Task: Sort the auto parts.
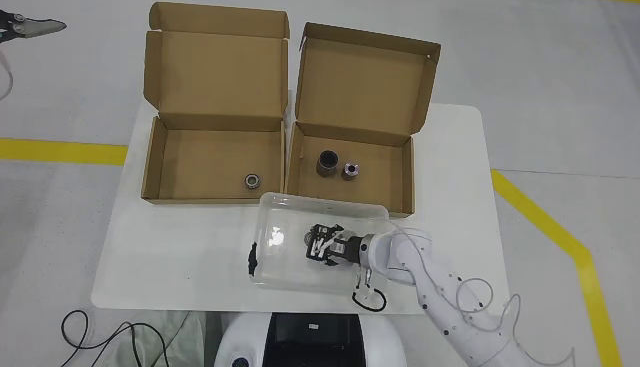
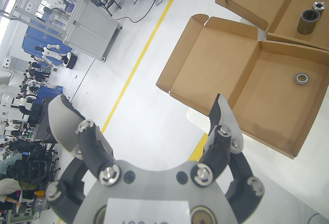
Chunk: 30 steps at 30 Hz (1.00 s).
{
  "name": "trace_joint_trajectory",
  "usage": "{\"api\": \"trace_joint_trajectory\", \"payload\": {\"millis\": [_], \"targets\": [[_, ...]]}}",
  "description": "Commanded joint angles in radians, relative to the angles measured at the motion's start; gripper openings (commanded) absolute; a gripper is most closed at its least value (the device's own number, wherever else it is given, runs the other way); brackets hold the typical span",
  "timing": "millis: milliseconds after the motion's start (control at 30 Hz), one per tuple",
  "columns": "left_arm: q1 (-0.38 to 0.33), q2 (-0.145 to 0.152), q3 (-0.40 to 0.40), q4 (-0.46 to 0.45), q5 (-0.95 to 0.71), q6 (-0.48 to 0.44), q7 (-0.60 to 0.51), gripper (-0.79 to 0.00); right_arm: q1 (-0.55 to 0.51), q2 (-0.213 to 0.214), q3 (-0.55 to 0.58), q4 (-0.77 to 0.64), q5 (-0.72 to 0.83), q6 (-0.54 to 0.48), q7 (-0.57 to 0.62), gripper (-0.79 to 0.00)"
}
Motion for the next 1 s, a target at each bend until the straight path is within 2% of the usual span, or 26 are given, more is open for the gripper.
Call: {"api": "trace_joint_trajectory", "payload": {"millis": [0,100,233,367,467,667,867,967], "targets": [[0.000,0.000,0.000,0.000,0.000,0.000,0.000,0.000,0.001,0.001,-0.001,-0.001,0.001,0.003,0.002,-0.111],[0.000,0.000,0.000,0.000,0.000,0.000,0.000,0.000,0.001,0.002,-0.003,-0.003,0.001,0.005,0.005,-0.074],[0.000,0.000,0.000,0.000,0.000,0.000,0.000,0.000,0.005,0.002,-0.013,-0.003,-0.001,0.007,0.007,-0.095],[0.000,0.000,0.000,0.000,0.000,0.000,0.000,0.000,0.014,0.001,-0.025,0.005,-0.004,0.009,0.003,-0.179],[0.000,0.000,0.000,0.000,0.000,0.000,0.000,0.000,0.022,0.000,-0.031,0.010,-0.006,0.011,-0.002,-0.212],[0.000,0.000,0.000,0.000,0.000,0.000,0.000,0.000,0.030,0.001,-0.039,0.016,-0.012,0.019,-0.014,-0.382],[0.000,0.000,0.000,0.000,0.000,0.000,0.000,0.000,0.038,0.000,-0.054,0.019,-0.041,0.032,-0.030,-0.446],[0.000,0.000,0.000,0.000,0.000,0.000,0.000,0.000,0.042,0.000,-0.063,0.022,-0.055,0.034,-0.031,-0.453]]}}
